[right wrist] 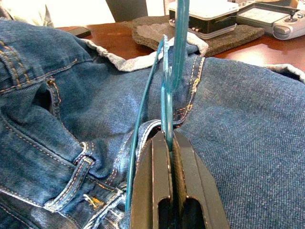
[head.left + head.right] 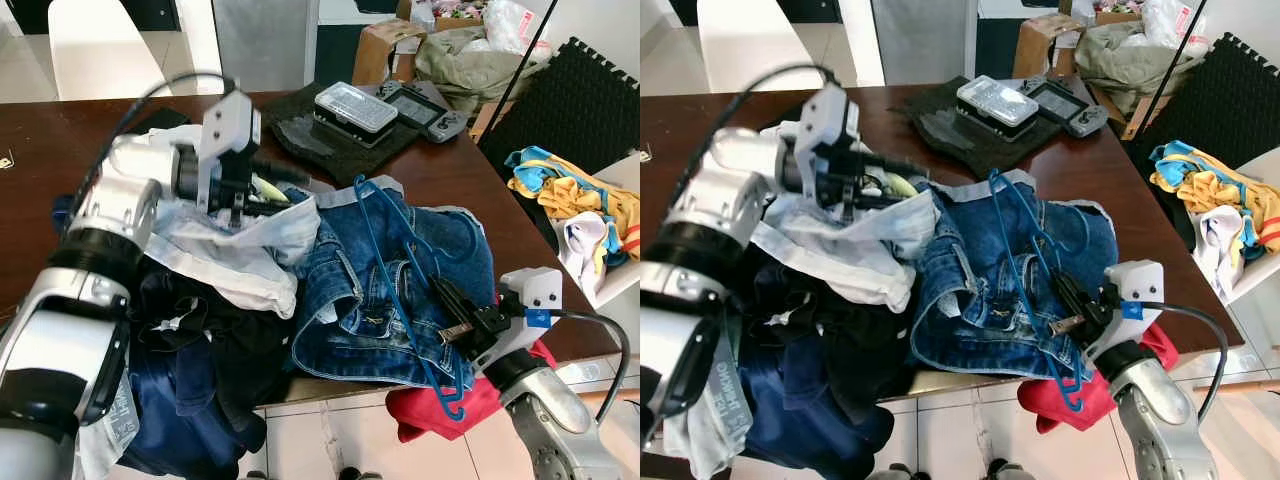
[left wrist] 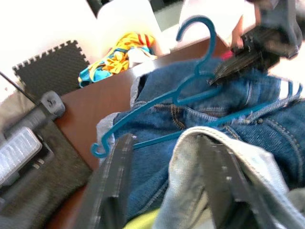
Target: Hang hanger
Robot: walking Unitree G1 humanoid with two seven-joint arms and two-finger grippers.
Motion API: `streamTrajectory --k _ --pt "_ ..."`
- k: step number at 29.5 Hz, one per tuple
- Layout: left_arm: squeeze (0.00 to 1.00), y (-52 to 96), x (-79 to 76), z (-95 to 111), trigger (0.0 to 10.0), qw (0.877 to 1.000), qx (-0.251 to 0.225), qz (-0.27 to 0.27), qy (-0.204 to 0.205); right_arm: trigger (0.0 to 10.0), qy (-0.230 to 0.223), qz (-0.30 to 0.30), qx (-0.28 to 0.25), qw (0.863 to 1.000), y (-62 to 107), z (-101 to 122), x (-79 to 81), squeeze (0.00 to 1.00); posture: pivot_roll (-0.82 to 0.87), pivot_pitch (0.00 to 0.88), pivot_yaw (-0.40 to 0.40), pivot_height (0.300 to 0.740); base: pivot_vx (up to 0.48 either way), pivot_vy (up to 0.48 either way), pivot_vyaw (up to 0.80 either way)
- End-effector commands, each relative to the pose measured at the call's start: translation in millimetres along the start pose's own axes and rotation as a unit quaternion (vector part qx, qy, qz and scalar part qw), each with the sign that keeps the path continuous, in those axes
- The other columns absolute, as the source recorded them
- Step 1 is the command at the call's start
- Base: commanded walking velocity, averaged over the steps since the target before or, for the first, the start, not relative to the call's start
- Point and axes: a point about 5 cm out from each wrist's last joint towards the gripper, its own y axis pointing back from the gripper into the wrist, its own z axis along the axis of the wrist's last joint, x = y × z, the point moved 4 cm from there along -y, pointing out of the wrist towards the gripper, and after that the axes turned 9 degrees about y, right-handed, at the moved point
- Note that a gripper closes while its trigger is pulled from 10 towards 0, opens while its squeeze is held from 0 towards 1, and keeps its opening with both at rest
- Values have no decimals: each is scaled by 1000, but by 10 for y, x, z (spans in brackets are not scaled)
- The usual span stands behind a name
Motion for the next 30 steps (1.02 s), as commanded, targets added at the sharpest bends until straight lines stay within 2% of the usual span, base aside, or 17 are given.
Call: streamTrajectory --k 1,2,3,5,8,9,10,13,15,16,17,18,20,24,27,28,30 --pt "1000 -24 -72 25 10000 998 24 -34 -44 10000 -8 2 22 1000 31 -92 27 0 38 262 10 740 0 0 0" --pt "1000 -24 -72 25 10000 998 24 -34 -44 10000 -8 2 22 1000 31 -92 27 0 38 262 10 740 0 0 0" --pt "1000 -64 -162 35 10000 995 33 -66 -73 10000 -8 1 22 1000 27 -93 24 0 39 262 10 740 0 0 0" --pt "1000 -64 -162 35 10000 995 33 -66 -73 10000 -8 1 22 1000 27 -93 24 0 39 262 10 740 0 0 0" --pt "1000 -126 -320 58 10000 987 35 -116 -108 10000 -9 1 22 1000 21 -94 21 0 42 262 9 740 0 0 0" --pt "1000 -126 -320 58 10000 987 35 -116 -108 10000 -9 1 22 1000 21 -94 21 0 42 262 9 740 0 0 0" --pt "0 -171 -453 76 10000 980 28 -154 -125 10000 -9 1 22 1000 15 -97 18 0 49 259 8 740 0 0 0" --pt "0 -171 -453 76 10000 980 28 -154 -125 10000 -9 1 22 1000 15 -97 18 0 49 259 8 740 0 0 0" --pt "0 -239 -680 90 10000 968 16 -218 -120 10000 -9 0 22 1000 4 -102 16 0 48 255 11 740 0 0 0" --pt "0 -252 -747 83 10000 966 14 -238 -100 10000 -9 0 21 1000 -1 -103 17 0 45 251 13 740 0 0 0" --pt "0 -252 -747 83 10000 966 14 -238 -100 10000 -9 0 21 1000 -1 -103 17 0 45 251 13 740 0 0 0" --pt "0 -249 -791 59 10000 965 18 -251 -77 10000 -9 -1 21 1000 -1 -102 20 0 42 248 15 740 0 0 0" --pt "0 -249 -791 59 10000 965 18 -251 -77 10000 -9 -1 21 1000 -1 -102 20 0 42 248 15 740 0 0 0" --pt "0 -180 -884 -107 10000 958 61 -278 -43 10000 -9 -4 20 1000 1 -103 23 0 40 241 19 740 0 0 0" --pt "0 -156 -892 -170 10000 956 77 -280 -40 10000 -9 -4 20 1000 2 -105 22 0 39 238 20 740 0 0 0" --pt "0 -125 -885 -228 0 955 94 -280 -38 10000 -10 -5 19 1000 1 -107 23 0 40 236 18 740 0 0 0" --pt "0 -76 -889 -287 0 952 114 -281 -37 10000 -10 -5 19 1000 -1 -109 23 0 42 233 17 740 0 0 0"
